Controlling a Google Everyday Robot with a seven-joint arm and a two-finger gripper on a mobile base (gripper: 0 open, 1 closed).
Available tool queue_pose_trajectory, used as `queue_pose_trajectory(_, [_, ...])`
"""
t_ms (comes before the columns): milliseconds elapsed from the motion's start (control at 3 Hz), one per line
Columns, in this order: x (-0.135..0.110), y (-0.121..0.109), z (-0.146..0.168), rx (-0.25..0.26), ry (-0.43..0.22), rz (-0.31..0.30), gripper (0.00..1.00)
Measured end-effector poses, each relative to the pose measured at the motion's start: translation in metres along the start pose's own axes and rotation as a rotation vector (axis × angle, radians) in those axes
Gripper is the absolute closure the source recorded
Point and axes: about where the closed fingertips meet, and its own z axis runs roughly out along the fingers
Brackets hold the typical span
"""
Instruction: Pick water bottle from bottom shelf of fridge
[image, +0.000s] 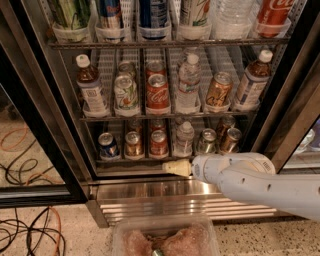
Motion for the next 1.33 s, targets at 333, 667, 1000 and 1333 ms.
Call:
queue_pose_trajectory(333, [-0.01,-0.005,0.007,0.002,-0.027,0.003,0.03])
queue_pose_trajectory(667, [-0.02,-0.011,0.014,0.011,-0.053,-0.003,0.13])
queue_pose_trajectory(1000, [-0.029,-0.016,0.022,0.024,-0.072,-0.012,0.14])
queue_pose_trajectory(1333, [-0.037,-0.019,0.031,0.036,-0.091,-0.022,0.18])
